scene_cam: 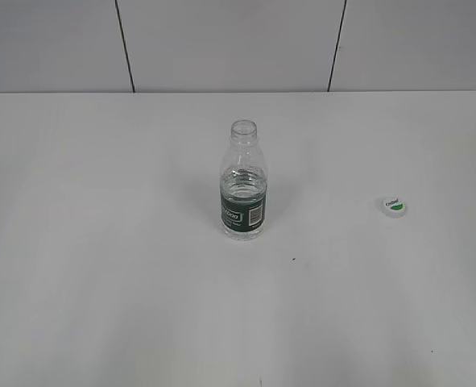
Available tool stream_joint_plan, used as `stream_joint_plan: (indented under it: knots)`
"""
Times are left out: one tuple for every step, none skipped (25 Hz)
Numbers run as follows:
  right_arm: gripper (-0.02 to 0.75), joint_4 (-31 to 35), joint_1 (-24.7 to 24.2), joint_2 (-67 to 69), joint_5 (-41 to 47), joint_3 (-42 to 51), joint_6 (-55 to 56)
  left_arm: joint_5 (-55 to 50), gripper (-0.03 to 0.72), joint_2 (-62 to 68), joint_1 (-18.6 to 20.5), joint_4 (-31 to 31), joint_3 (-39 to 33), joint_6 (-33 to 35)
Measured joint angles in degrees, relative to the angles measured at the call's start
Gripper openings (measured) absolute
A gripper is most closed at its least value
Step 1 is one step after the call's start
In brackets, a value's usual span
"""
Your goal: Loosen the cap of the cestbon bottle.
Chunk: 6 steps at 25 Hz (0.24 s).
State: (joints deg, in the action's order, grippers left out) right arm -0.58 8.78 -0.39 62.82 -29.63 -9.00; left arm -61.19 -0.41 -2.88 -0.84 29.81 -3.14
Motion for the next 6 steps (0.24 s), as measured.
stream_joint_plan:
  knots:
    - [0.594,0.0,0.0,0.0,0.0,0.0,0.0,0.0,0.441,0.0,0.0,0.0,0.0,0.0]
    - [0.594,0.0,0.0,0.0,0.0,0.0,0.0,0.0,0.442,0.0,0.0,0.0,0.0,0.0]
    - [0.594,0.0,0.0,0.0,0.0,0.0,0.0,0.0,0.444,0.0,0.0,0.0,0.0,0.0]
    - [0.594,0.0,0.0,0.0,0.0,0.0,0.0,0.0,0.444,0.0,0.0,0.0,0.0,0.0]
    - [0.594,0.0,0.0,0.0,0.0,0.0,0.0,0.0,0.444,0.0,0.0,0.0,0.0,0.0]
    - [0.594,0.0,0.0,0.0,0.0,0.0,0.0,0.0,0.444,0.0,0.0,0.0,0.0,0.0]
